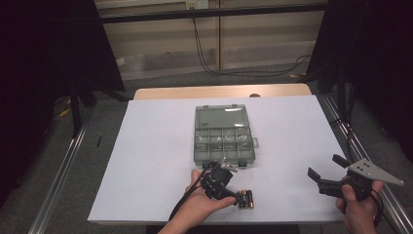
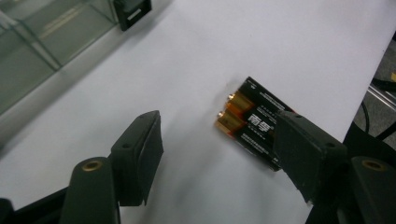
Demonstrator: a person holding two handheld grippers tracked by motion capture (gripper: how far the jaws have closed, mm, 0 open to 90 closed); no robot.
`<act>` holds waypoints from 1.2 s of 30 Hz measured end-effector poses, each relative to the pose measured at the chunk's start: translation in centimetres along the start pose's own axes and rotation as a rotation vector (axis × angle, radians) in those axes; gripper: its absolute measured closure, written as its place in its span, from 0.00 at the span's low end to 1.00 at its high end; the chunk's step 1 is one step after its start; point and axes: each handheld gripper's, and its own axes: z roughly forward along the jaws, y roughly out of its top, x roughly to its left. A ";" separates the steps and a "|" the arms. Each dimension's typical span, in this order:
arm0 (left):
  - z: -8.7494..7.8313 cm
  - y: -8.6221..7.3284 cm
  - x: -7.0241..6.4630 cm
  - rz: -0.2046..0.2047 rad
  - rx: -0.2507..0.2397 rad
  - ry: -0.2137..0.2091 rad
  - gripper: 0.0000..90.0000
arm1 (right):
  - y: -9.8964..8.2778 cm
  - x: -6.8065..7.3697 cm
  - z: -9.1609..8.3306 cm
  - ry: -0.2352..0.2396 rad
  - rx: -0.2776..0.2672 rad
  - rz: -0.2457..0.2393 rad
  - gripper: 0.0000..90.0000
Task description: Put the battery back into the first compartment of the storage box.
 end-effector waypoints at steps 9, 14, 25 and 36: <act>0.4 0.0 -0.5 -0.051 0.005 -0.030 0.47 | -0.2 0.1 0.2 0.004 0.012 0.002 0.00; 0.7 0.0 -0.8 -0.056 0.028 -0.024 0.51 | -0.2 0.2 0.3 0.003 0.014 0.002 0.00; 1.4 -0.3 -1.3 -0.063 0.038 -0.018 0.56 | -0.3 0.2 0.3 -0.001 0.015 -0.003 0.00; 1.1 -0.8 -1.4 -0.030 0.044 0.063 0.75 | -0.3 0.1 0.3 -0.004 0.016 0.005 0.00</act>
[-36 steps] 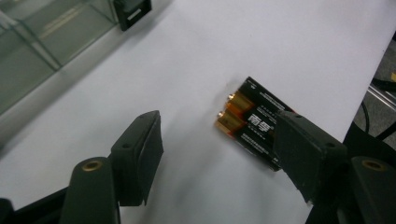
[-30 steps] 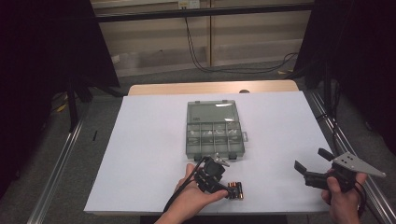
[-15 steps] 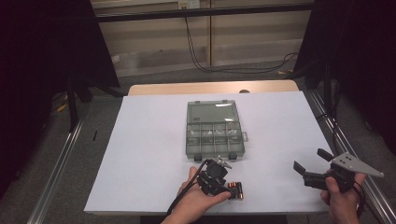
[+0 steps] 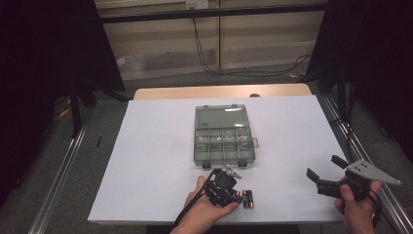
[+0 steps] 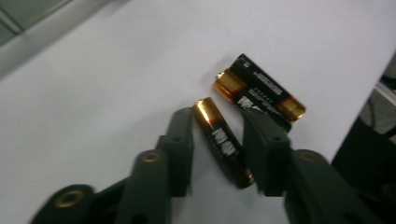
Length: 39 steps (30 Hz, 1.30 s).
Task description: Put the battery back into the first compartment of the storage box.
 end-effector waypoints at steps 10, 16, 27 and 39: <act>0.2 -0.5 -0.5 0.069 -0.030 0.038 0.84 | 0.0 -0.1 0.0 -0.007 0.000 -0.003 0.00; 0.2 -0.8 -0.6 0.081 -0.052 0.041 0.86 | 0.0 0.0 0.0 -0.005 0.001 -0.002 0.00; -0.1 -0.5 0.3 0.065 -0.030 -0.002 0.86 | 0.0 -0.1 -0.1 -0.003 -0.003 -0.002 0.00; -1.0 0.0 1.2 0.043 -0.055 -0.011 0.86 | 0.0 -0.2 -0.2 -0.002 -0.006 -0.001 0.00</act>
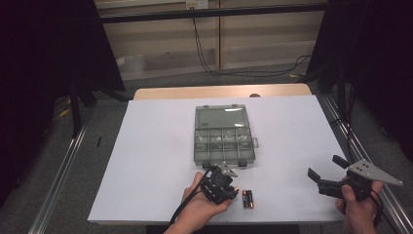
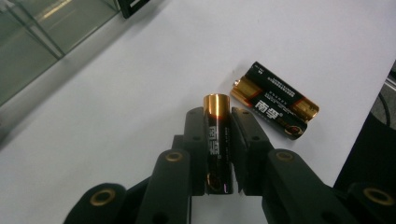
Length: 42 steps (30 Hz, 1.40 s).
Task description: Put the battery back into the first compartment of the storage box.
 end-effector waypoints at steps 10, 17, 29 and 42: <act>-1.1 0.5 1.3 -0.020 -0.029 -0.003 0.86 | -0.1 0.0 0.1 0.000 -0.001 -0.001 0.00; -1.9 0.9 2.2 -0.020 -0.043 0.004 0.86 | -0.1 0.1 0.1 -0.001 0.001 -0.002 0.00; -3.5 1.8 3.8 -0.052 -0.089 0.017 0.86 | -0.1 0.0 0.2 0.002 0.000 -0.003 0.00; -4.4 2.5 5.5 -0.081 -0.101 0.036 0.86 | -0.2 0.1 0.3 0.002 0.004 0.001 0.00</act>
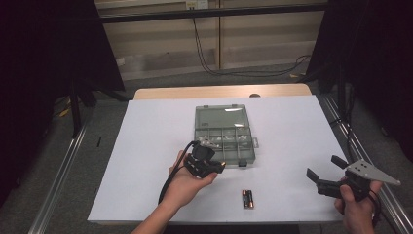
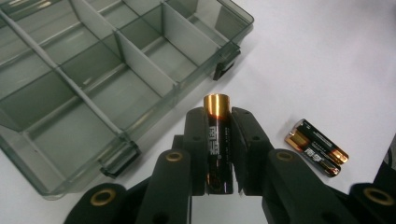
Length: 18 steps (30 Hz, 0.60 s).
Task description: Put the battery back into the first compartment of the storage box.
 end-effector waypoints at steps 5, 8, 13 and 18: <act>-0.5 0.4 0.9 -0.015 -0.016 0.010 0.86 | 0.0 0.0 0.0 0.004 0.001 -0.003 0.00; -0.7 0.6 1.3 -0.031 -0.025 0.021 0.86 | 0.0 -0.1 0.0 0.003 -0.004 -0.006 0.00; -0.9 1.0 2.0 -0.033 -0.032 0.032 0.86 | 0.0 -0.1 0.0 0.006 -0.004 -0.010 0.00; -1.1 1.4 2.6 -0.046 -0.033 0.040 0.86 | 0.0 0.0 -0.1 0.007 0.001 -0.009 0.00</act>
